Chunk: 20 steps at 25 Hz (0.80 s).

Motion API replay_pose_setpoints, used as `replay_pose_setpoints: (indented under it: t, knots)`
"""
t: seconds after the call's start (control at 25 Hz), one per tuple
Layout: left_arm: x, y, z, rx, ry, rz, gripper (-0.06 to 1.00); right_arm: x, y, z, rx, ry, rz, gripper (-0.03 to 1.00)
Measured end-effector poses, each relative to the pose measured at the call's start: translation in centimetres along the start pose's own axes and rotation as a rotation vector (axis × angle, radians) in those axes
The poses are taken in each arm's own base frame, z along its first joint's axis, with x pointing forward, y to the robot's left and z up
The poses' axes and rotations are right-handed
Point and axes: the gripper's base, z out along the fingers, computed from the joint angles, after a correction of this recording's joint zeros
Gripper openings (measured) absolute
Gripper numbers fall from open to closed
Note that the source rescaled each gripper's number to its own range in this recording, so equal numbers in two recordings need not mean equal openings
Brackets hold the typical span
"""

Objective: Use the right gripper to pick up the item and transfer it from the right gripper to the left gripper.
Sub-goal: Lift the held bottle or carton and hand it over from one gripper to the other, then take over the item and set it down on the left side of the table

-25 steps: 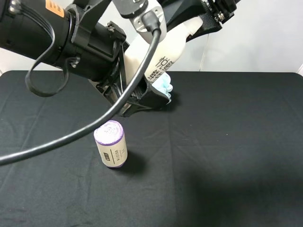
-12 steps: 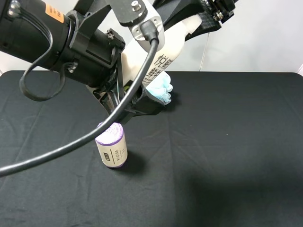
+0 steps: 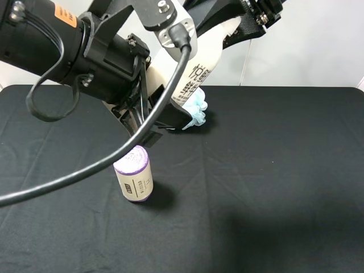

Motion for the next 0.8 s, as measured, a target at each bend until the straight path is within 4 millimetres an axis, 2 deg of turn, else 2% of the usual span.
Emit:
replay_pose_setpoints:
  t: [0.16,0.2,0.24,0.28,0.32,0.4,0.52,0.8]
  knots:
    - [0.0,0.0,0.0,0.0,0.0,0.0,0.03,0.0,-0.01,0.0,0.001,0.0,0.004,0.05]
    - [0.0,0.0,0.0,0.0,0.0,0.001,0.03,-0.01,0.01,0.0,-0.001,-0.002,0.014,0.14]
    - [0.06,-0.02,0.01,0.002,0.007,0.004,0.03,-0.12,-0.01,0.0,0.001,-0.014,0.026,0.4]
    - [0.19,-0.05,0.09,0.007,0.016,0.006,0.03,-0.21,-0.01,-0.05,0.004,-0.025,0.03,0.61]
    - [0.22,-0.07,0.09,0.008,0.02,0.008,0.03,-0.25,-0.14,-0.05,0.019,-0.03,0.026,0.76]
    - [0.23,-0.06,0.09,0.007,0.02,0.01,0.03,-0.27,-0.24,-0.05,0.03,-0.032,0.023,0.9]
    - [0.22,-0.05,0.09,0.006,0.019,0.011,0.03,-0.3,-0.33,-0.06,0.039,-0.035,0.02,0.97]
    - [0.24,-0.03,0.12,0.005,0.021,0.013,0.03,-0.53,-0.26,-0.34,0.054,-0.045,0.005,0.98]
